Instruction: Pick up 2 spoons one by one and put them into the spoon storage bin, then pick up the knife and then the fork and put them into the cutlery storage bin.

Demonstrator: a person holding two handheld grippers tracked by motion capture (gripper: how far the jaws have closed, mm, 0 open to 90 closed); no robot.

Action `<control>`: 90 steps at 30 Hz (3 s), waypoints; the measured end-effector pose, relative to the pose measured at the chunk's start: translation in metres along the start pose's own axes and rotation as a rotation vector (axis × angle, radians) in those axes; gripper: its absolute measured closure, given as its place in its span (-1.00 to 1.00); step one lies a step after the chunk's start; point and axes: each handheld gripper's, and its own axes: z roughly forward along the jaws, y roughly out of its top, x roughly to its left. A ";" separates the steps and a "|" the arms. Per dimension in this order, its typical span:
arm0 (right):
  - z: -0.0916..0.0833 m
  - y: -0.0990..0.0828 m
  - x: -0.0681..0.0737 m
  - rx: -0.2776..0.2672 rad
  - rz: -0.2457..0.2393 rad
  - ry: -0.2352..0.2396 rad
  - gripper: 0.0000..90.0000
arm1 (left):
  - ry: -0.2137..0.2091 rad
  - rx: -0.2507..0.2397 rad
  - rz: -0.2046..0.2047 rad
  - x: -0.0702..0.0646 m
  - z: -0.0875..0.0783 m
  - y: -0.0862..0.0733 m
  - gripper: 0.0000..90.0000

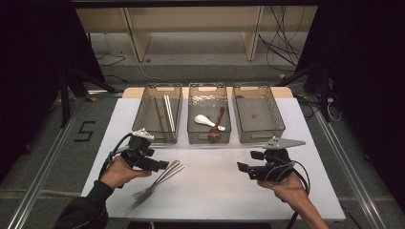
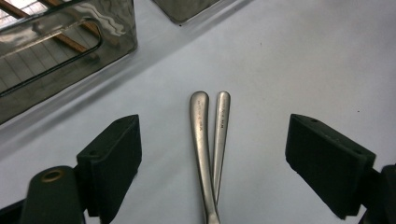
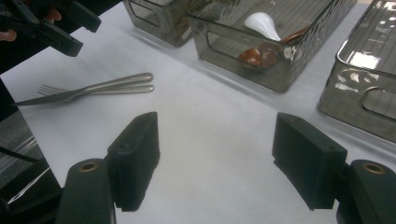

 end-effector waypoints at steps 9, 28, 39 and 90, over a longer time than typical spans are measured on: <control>0.000 0.000 0.001 0.001 -0.005 0.003 -0.27 | 0.016 0.046 0.008 -0.001 0.005 -0.009 -0.60; -0.001 0.000 0.002 0.003 -0.007 -0.003 -0.28 | 0.023 0.139 0.023 -0.002 0.013 -0.021 -0.46; 0.001 0.001 0.004 0.005 -0.013 -0.006 -0.28 | -0.017 0.242 0.035 -0.004 0.022 -0.033 -0.03; 0.000 0.002 0.005 0.007 -0.017 -0.007 -0.27 | 0.027 0.275 0.085 -0.004 0.032 -0.038 0.77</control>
